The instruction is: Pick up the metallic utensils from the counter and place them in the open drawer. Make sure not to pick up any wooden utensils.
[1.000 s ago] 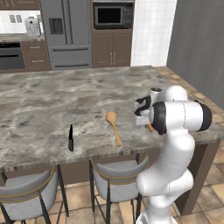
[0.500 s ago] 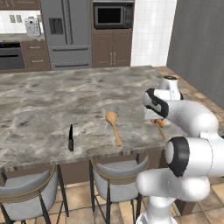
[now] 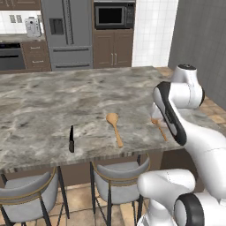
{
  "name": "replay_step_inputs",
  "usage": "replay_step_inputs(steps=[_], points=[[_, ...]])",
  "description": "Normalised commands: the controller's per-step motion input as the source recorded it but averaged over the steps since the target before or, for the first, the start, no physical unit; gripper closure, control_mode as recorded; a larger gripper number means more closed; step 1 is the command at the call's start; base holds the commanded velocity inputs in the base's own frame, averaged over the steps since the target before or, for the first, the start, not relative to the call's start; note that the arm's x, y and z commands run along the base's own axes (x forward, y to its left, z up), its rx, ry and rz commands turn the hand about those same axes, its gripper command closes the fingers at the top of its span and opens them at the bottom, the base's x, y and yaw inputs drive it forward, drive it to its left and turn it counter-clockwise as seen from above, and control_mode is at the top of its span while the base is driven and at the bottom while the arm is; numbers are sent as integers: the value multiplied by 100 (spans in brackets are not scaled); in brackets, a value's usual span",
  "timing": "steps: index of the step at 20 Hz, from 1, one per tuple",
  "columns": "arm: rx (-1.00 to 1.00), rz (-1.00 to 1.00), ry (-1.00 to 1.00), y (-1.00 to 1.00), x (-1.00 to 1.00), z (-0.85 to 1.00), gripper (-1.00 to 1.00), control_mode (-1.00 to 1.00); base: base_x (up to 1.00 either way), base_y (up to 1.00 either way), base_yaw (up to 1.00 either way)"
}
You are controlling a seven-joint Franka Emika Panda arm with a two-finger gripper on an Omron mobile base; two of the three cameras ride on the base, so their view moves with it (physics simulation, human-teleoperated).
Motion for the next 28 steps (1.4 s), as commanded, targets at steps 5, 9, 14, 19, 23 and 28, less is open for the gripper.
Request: replay_step_inputs(steps=[5, 9, 14, 19, 23, 28], points=[[0, 0, -5, 0, -31, 22, 100, -100, 0, 0, 0], [0, 0, 0, 0, 0, 0, 100, -100, 0, 0, 0], [0, 0, 0, 0, 0, 0, 100, -100, 0, 0, 0], [0, 0, 0, 0, -1, 0, 100, 100, -27, -49, -1], [0, 0, 0, 0, 0, 0, 100, 100, -36, -100, -1], [0, 0, 0, 0, 0, 0, 100, 100, -6, -100, 0]])
